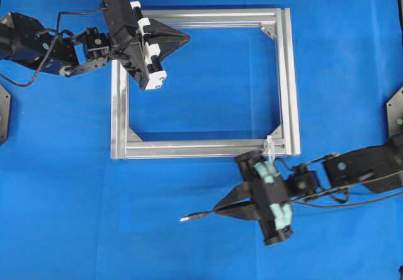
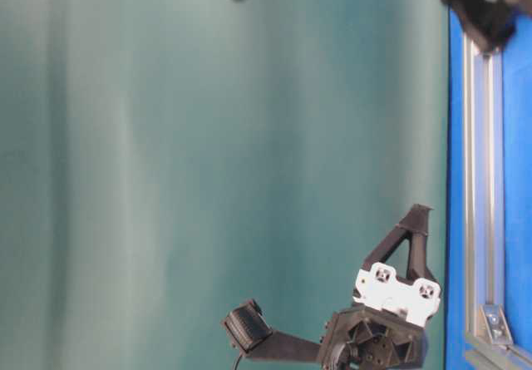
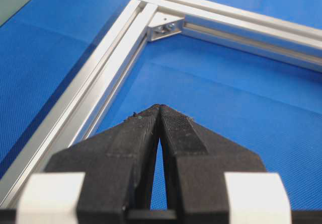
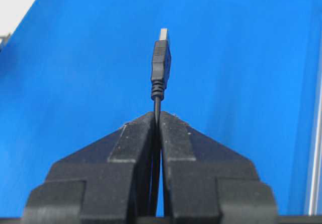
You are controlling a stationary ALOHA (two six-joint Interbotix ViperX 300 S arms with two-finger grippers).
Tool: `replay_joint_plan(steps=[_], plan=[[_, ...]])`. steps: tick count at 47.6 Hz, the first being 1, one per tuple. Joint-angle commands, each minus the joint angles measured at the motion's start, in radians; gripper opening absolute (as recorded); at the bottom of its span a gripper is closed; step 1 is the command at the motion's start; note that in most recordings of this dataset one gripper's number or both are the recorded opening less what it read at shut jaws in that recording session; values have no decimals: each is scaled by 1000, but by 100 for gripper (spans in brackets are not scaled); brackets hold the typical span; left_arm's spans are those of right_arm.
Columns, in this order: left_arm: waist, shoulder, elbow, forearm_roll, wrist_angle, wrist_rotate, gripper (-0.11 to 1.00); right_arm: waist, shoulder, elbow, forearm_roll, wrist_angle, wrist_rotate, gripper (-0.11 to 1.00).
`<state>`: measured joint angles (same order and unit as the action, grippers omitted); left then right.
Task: Insert the wire through the string loop located on the right side.
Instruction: 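Move the right gripper with the cable toward the white zip-tie loop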
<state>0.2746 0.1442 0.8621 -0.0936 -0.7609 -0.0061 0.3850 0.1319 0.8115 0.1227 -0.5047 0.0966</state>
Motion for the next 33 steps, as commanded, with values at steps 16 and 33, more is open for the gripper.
replay_joint_plan(steps=[16, 33], plan=[[-3, -34, -6, 2, -18, -2, 0, 41, -244, 256, 34, -8, 2, -3], [-3, -34, -5, 2, -20, -2, 0, 52, -480, 466, 37, 72, 3, -3]])
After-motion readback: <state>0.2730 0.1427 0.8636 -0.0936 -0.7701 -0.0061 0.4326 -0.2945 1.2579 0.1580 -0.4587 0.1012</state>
